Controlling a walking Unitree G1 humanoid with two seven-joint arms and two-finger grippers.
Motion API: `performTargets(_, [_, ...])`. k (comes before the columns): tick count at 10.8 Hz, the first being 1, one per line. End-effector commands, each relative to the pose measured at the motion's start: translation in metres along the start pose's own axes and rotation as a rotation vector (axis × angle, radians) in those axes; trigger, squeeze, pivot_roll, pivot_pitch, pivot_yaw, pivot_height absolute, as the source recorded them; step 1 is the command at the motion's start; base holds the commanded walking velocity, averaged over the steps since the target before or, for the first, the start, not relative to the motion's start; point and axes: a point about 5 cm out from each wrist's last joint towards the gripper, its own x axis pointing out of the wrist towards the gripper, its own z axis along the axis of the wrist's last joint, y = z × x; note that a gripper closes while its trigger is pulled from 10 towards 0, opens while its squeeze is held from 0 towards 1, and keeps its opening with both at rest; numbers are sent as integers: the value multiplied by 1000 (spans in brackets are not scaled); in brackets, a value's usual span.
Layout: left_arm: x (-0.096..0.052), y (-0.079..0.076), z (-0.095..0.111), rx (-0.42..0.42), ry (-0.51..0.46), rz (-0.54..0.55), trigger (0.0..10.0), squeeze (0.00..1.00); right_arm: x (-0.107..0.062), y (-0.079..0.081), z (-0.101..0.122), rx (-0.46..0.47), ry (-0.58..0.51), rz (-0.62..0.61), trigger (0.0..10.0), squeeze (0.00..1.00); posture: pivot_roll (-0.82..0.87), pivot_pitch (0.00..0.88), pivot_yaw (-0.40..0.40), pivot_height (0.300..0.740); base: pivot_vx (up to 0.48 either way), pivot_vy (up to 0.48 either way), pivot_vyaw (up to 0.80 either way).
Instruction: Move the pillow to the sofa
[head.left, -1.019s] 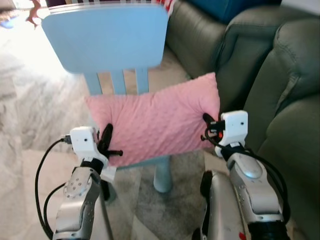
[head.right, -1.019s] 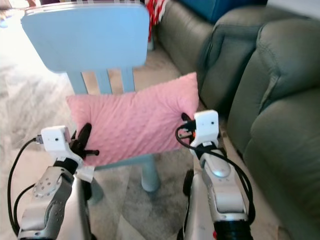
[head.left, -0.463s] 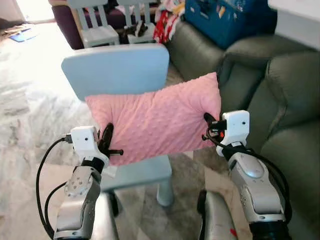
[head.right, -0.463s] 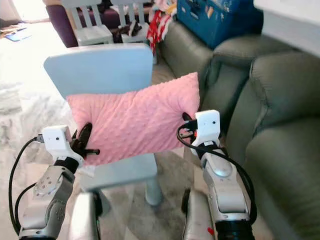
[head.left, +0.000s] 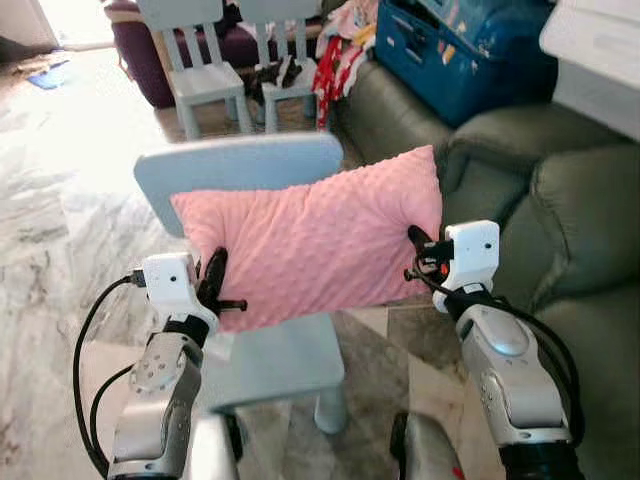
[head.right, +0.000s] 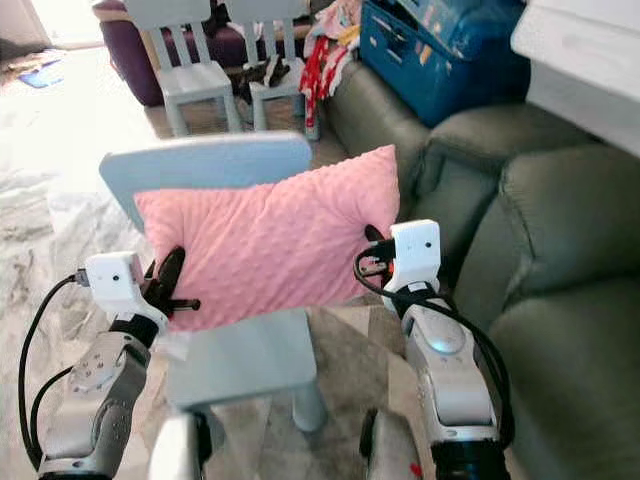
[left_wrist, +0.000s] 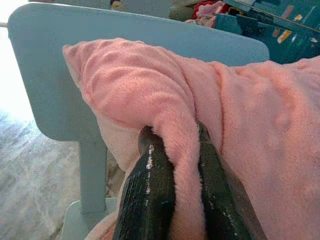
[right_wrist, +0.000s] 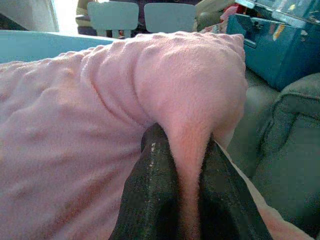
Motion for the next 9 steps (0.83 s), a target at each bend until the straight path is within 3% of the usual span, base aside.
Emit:
performTargets(1, [0, 3, -1, 2, 5, 10, 10000, 0, 0, 2, 11, 0, -46, 7, 10000, 0, -141, 0, 4, 613, 0, 0, 0])
performTargets(9, [2, 1, -1, -1, 8, -4, 10000, 0, 3, -1, 17, 10, -63, -1, 10000, 0, -143, 0, 7, 738, 0, 0, 0])
